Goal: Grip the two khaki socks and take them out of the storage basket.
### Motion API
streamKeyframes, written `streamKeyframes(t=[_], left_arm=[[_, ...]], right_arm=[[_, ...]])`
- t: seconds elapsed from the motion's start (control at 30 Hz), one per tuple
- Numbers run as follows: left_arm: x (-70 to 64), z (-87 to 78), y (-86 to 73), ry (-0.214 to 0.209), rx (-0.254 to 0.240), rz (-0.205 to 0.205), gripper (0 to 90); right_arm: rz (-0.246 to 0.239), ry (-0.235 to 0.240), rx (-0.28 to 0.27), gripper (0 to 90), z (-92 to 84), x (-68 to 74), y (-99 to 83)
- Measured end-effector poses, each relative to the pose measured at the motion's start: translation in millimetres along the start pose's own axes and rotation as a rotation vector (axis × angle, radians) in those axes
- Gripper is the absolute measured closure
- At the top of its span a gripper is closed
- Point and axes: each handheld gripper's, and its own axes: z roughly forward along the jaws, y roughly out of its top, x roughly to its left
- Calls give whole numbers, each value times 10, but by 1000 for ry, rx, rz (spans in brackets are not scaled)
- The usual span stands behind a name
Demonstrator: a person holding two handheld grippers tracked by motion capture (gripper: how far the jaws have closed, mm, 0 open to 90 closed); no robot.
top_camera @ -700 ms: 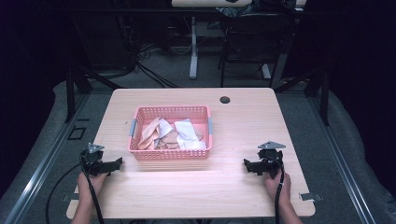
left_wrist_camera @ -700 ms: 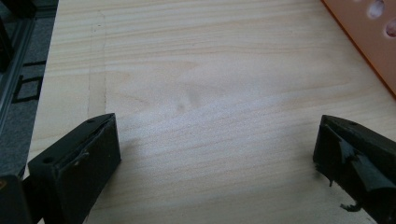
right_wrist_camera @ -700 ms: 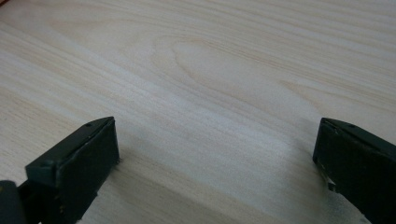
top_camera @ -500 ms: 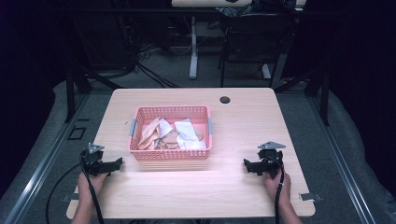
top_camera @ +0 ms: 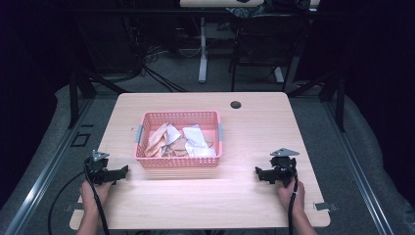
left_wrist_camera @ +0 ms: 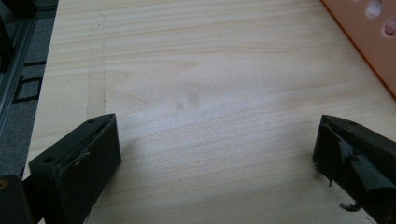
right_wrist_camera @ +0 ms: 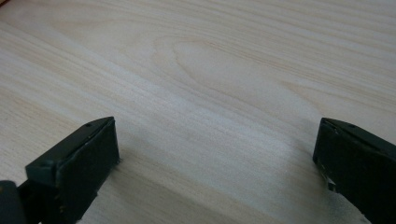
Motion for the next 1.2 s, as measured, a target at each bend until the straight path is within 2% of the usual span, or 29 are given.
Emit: streamKeyframes(t=[0.17, 0.27, 0.37, 0.47, 0.6, 0.73, 0.93, 1.0, 1.2], left_arm=[[-13, -19, 21, -10, 17, 38, 21], [-14, -27, 53, -22, 33, 42, 19], [9, -97, 120, -52, 11, -2, 2], [6, -212, 209, -79, 0, -21, 2], [15, -294, 283, -95, 16, -27, 2], [56, -384, 388, -108, 20, -65, 2], [100, -508, 484, -70, 11, -79, 2], [135, -557, 547, -65, 24, -88, 2], [116, -629, 715, -74, 36, -72, 2]], right_arm=[[-4, 0, 0, 0, 0, -2, 0], [-3, 1, 2, 0, -1, -2, 2], [-4, 3, 2, 0, 1, -3, 3], [-5, 2, 0, 0, 2, -3, 1], [-5, 2, 0, 0, 1, -3, 1], [-4, 2, 1, 0, 1, -2, 2], [-8, 1, 6, 0, -4, -5, 1], [-7, 1, 4, 0, -2, -4, 1], [-9, 2, 2, 0, 0, -6, 1]])
